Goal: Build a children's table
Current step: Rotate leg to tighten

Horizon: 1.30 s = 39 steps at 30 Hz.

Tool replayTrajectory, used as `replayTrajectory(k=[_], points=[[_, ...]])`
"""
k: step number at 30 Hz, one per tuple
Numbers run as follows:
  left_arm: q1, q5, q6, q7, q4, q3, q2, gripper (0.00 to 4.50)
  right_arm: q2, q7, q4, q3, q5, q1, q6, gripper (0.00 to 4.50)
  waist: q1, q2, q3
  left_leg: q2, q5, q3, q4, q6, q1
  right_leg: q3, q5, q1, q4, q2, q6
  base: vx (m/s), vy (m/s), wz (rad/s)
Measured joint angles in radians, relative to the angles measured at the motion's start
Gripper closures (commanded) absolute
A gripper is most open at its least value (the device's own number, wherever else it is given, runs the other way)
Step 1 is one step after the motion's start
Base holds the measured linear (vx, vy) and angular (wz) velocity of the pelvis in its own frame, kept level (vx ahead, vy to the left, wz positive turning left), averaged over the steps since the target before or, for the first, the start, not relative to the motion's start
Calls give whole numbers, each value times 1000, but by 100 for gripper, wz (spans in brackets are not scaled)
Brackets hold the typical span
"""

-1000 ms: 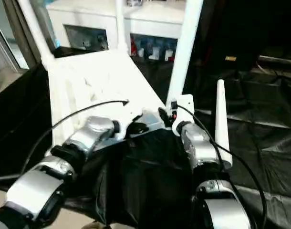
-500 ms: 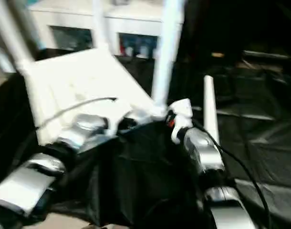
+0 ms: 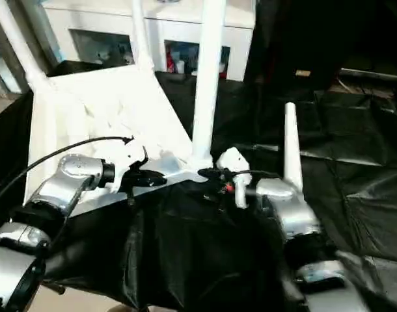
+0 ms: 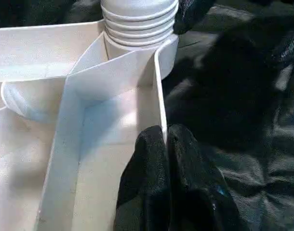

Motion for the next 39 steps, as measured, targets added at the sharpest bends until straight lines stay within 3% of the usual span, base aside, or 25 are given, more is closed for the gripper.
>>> replayTrajectory(k=[4, 6, 11, 22, 30, 36, 39], points=[[2, 0, -1, -15, -1, -7, 4, 450, -58, 10, -18, -9, 0, 4, 26, 90, 10, 0, 0, 0, 0, 0, 1, 0, 0, 0, 0, 0, 0, 0, 0, 0, 0, 0], [7, -5, -4, -56, -2, -10, 6, 450, -99, -13, -18, -56, -1, 2, 29, 90, 20, 0, 0, 0, 0, 0, 1, 0, -1, 0, 0, 1, 0, 0, 0, 0, 0, 0], [8, -4, -4, -83, -17, -31, -6, 450, -100, -16, -24, -65, 0, -2, 28, 90, 37, 0, 0, 0, 0, 1, 3, 0, -1, 1, 0, 1, 1, 0, 0, 0, 0, 0], [21, -4, 11, -103, -48, -37, -15, 450, -43, -26, -29, -44, 5, 6, 43, 90, 43, 0, 0, 0, 0, 0, 4, 0, -1, 1, 0, 1, 2, -1, 0, 0, 0, 0], [23, -4, 16, -107, -59, -44, -18, 450, -32, -38, 3, -36, -1, -8, 37, 163, 43, 0, 0, 0, 0, 0, 5, 0, -4, 1, 0, 1, 2, -1, 0, 0, 0, 0], [26, -4, 22, -105, -64, -44, -18, 450, -29, -39, 7, -37, -1, -8, 30, 178, 42, 0, 0, 0, 0, 0, 6, 0, -4, 1, 0, 1, 3, -1, 0, 0, 0, 0], [18, 11, 25, -38, -53, -44, -38, 450, -3, -112, 27, -57, -8, -8, 23, 178, 40, 0, 0, 1, 0, 0, 7, 0, -3, 1, 0, 2, 3, -1, 0, 0, 0, 0]])
